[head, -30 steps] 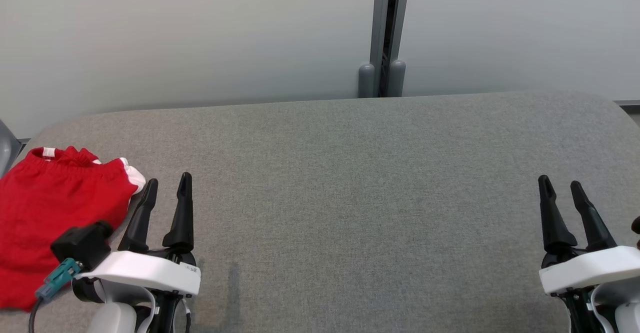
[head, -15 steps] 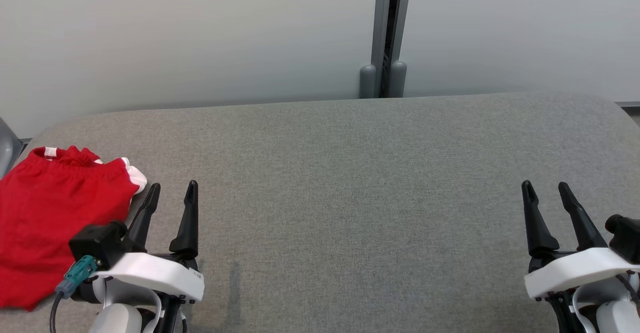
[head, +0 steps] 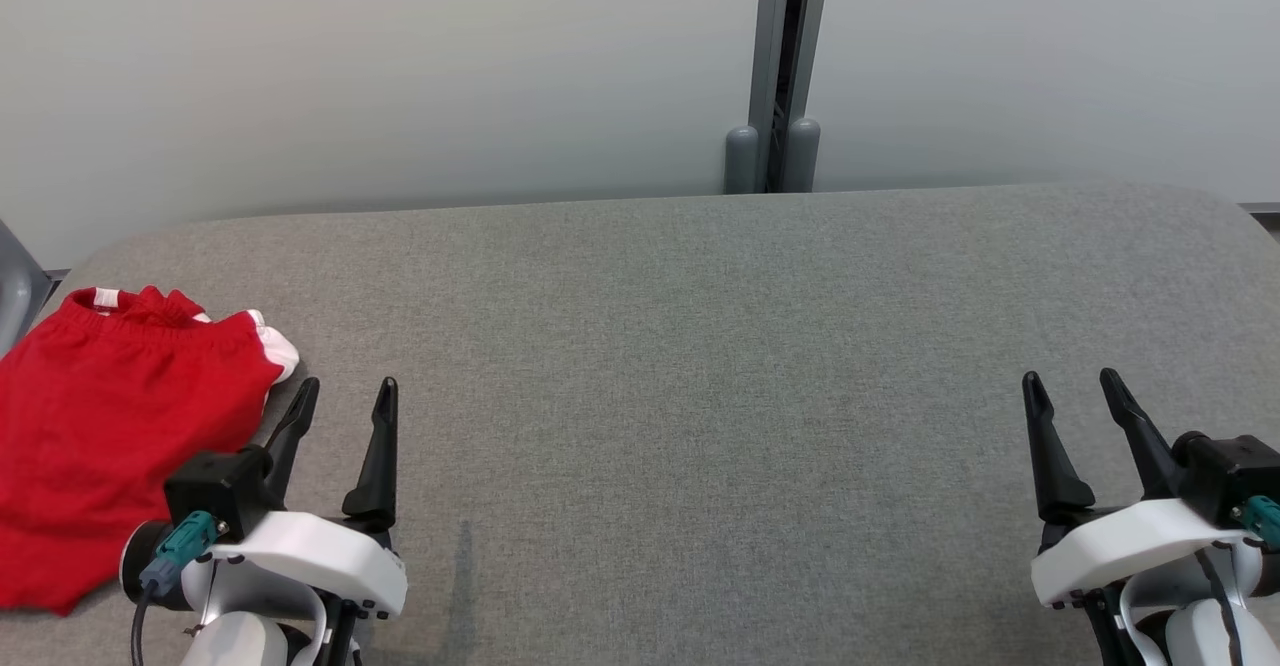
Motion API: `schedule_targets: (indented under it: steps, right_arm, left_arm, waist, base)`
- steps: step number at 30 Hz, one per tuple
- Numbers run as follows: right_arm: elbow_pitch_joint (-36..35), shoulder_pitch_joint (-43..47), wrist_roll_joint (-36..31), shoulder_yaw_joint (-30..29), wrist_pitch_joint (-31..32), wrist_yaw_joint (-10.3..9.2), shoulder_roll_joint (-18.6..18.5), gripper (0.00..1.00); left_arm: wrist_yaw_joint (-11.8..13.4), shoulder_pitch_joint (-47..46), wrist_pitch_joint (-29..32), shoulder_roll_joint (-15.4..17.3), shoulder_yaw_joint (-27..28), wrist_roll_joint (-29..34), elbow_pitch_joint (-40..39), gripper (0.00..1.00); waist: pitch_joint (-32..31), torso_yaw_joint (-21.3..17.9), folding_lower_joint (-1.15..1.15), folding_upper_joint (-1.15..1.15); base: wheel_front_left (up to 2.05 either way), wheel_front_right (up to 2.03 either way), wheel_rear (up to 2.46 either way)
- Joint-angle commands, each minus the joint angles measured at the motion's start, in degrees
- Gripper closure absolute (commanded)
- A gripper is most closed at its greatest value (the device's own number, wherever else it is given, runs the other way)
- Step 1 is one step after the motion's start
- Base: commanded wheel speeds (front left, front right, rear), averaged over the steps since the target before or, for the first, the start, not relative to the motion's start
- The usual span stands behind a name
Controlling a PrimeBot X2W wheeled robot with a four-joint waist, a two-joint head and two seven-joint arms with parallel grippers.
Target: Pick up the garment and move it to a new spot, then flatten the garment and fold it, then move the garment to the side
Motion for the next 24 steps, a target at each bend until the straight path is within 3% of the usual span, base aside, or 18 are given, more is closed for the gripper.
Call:
schedule_targets:
  steps: [1, 24]
  right_arm:
    - [0.3, -1.0, -1.7, 0.0, -0.6, 0.21, 0.0, 0.00]
    - [3.5, -1.4, -8.7, -2.4, -2.7, 0.18, 1.7, 0.00]
  left_arm:
    - [0.3, -0.9, 0.0, 0.3, -0.1, 1.5, -0.1, 0.00]
    - [0.5, -1.8, 1.3, 0.2, -0.2, 6.9, 2.2, 0.00]
  waist:
    - [0.0, 0.0, 0.00, 0.00]
    - [0.0, 1.1, 0.00, 0.00]
  base:
    - [0.00, 0.00, 0.00]
    - [0.00, 0.00, 0.00]
